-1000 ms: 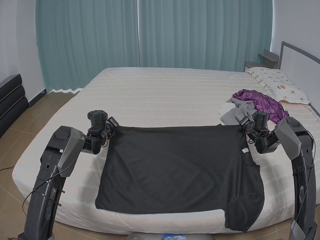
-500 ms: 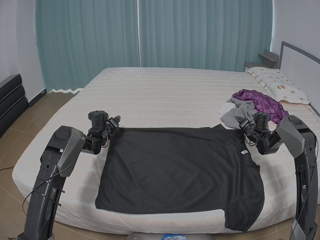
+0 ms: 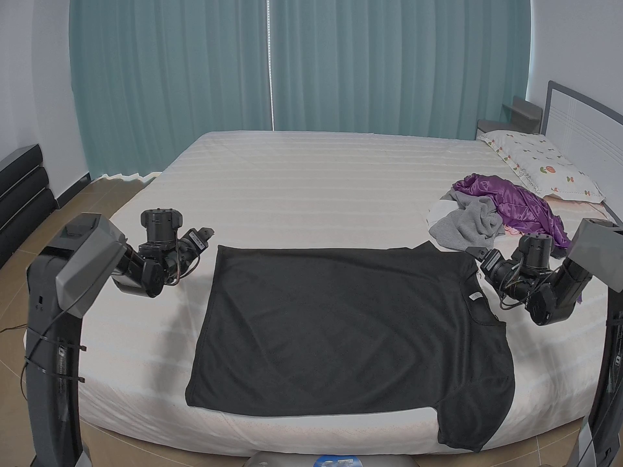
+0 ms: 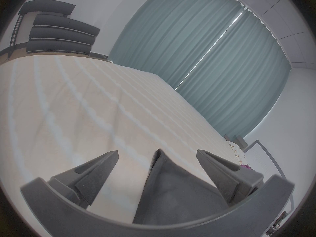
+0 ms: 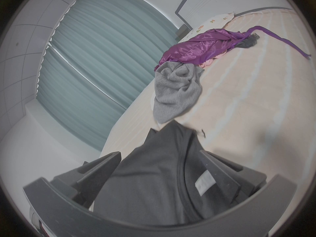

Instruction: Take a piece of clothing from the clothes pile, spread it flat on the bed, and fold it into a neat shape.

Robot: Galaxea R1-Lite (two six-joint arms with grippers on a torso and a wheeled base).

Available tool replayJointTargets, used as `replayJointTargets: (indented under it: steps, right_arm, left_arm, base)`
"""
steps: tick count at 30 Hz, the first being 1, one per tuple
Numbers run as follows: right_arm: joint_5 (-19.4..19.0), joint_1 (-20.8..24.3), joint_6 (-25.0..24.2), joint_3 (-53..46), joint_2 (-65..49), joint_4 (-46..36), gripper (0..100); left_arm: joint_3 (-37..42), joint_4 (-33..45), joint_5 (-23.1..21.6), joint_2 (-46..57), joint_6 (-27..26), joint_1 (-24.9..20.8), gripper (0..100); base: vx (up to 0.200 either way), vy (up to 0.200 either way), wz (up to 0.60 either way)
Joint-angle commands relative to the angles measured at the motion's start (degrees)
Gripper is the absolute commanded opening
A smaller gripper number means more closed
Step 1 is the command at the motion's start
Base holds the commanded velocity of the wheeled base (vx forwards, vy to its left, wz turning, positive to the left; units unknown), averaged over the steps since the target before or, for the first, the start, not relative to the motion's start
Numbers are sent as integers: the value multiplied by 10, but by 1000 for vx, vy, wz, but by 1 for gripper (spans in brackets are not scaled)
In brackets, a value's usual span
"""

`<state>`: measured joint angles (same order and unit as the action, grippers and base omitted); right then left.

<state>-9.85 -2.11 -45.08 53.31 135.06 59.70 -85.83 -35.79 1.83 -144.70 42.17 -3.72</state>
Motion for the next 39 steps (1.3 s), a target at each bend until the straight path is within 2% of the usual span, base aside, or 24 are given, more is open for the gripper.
replayJointTargets:
  steps: [1,2,3,6,8,12,14,21,27,33,39]
  right_arm:
    - [-49,11,-3,-259,-129,112,100]
    - [-49,11,-3,-259,-129,112,100]
    - [-46,11,-3,-301,-125,150,100]
    - [-46,15,-4,-335,-126,180,100]
    - [-46,30,-4,-392,-127,220,100]
    - [-45,47,-35,-464,-120,293,100]
    - [-46,47,-52,-481,-120,303,100]
    - [-49,47,-68,-512,-109,300,100]
    - [-50,47,-68,-516,-90,301,100]
    - [-50,47,-68,-516,-89,301,100]
    - [-49,47,-70,-516,-86,301,100]
  left_arm:
    - [330,-82,-51,237,3,12,100]
    - [330,-82,-51,237,3,12,100]
    - [392,-101,-51,258,11,6,100]
    - [432,-118,-51,272,23,-1,100]
    - [491,-147,-51,290,47,-9,100]
    - [571,-190,-51,305,56,-23,100]
    - [597,-205,-50,306,60,-29,100]
    - [621,-221,-51,305,107,-40,100]
    - [626,-221,-52,298,115,-43,100]
    - [620,-221,-52,299,147,-47,100]
    - [622,-221,-51,300,150,-55,100]
  base:
    - [0,0,0]
    - [0,0,0]
    - [0,0,0]
    - [0,0,0]
    - [0,0,0]
    - [0,0,0]
    - [0,0,0]
    - [-171,0,0]
    - [0,0,0]
    - [0,0,0]
    - [0,-200,0]
